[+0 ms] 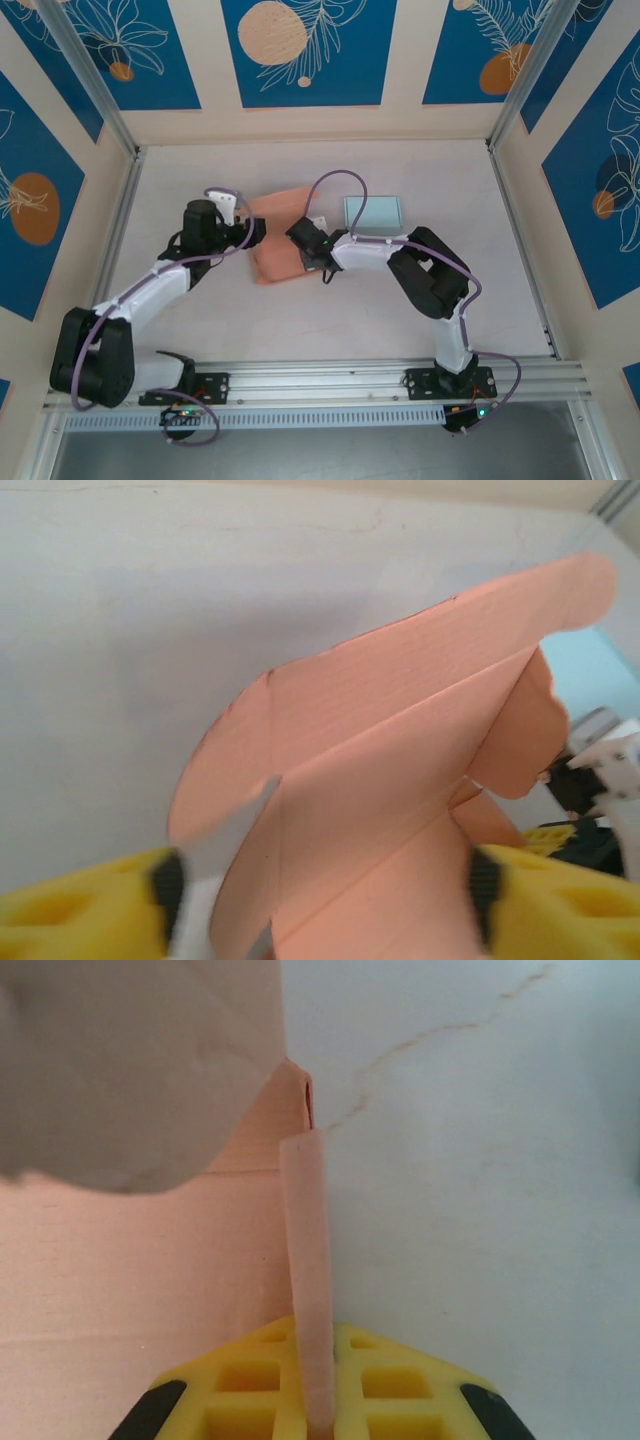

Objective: Fold the paper box

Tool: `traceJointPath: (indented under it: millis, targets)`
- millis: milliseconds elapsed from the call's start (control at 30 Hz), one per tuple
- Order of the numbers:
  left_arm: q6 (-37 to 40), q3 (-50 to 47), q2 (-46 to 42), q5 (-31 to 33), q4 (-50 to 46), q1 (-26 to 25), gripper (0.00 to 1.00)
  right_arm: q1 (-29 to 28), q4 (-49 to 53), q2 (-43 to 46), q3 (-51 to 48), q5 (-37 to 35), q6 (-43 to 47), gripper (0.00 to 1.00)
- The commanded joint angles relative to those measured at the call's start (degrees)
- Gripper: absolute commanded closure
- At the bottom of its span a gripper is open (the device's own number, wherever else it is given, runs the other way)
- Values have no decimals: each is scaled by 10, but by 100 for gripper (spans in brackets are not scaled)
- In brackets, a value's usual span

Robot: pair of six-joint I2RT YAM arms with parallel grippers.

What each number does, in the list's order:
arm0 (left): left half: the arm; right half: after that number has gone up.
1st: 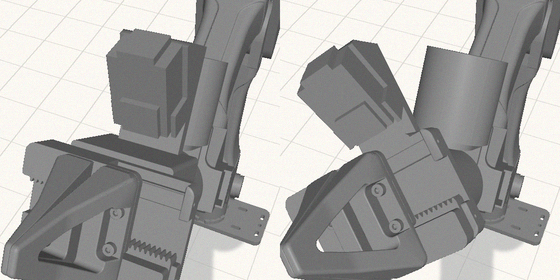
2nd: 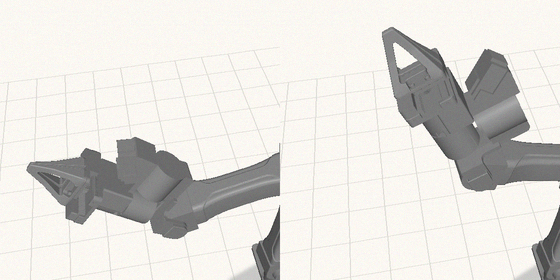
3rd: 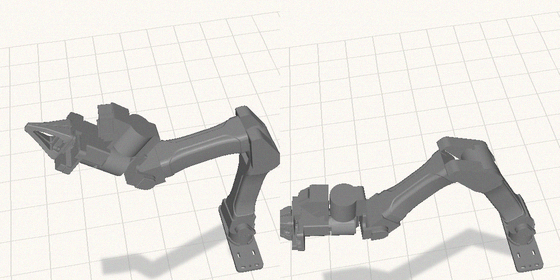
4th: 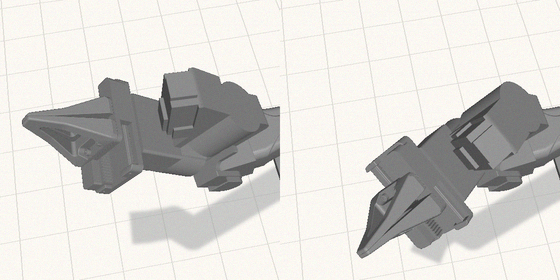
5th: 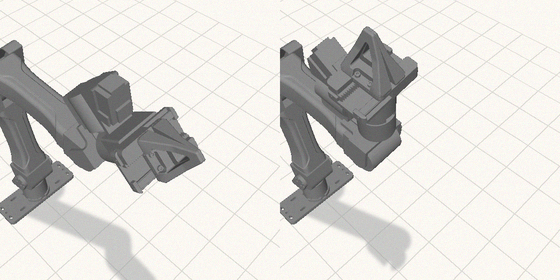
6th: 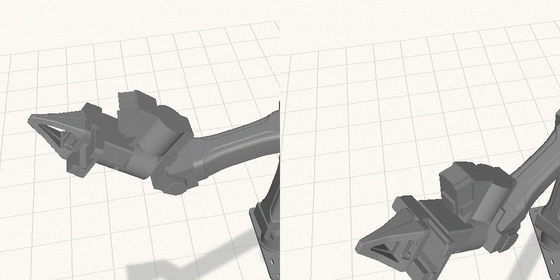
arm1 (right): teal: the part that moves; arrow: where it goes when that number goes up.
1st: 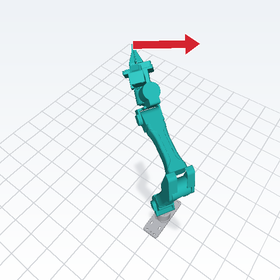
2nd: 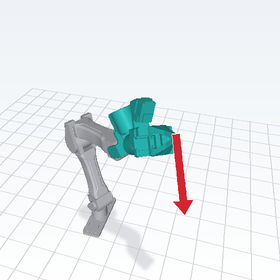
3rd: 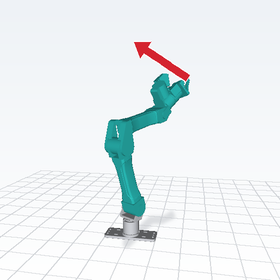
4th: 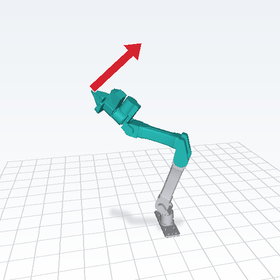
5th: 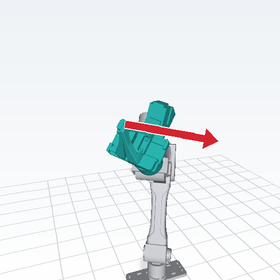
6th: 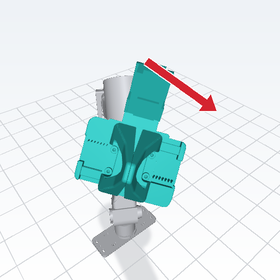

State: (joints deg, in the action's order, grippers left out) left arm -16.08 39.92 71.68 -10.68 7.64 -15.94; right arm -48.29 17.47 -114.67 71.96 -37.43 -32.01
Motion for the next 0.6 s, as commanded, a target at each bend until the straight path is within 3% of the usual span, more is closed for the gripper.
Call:
traceJointPath:
  millis: [0,200,333,567]
  targets:
    - [-75,17,-55,29,-69,5,1,1,85,-36,-13,-32,-22,100]
    - [-134,-34,-172,116,-180,6,2,-6,86,-37,-14,-29,-35,100]
    - [-188,-104,-233,108,-197,6,20,-8,83,-35,-15,-23,-37,100]
    - [-232,-167,-154,52,-127,8,25,-11,77,-31,-13,-20,-34,100]
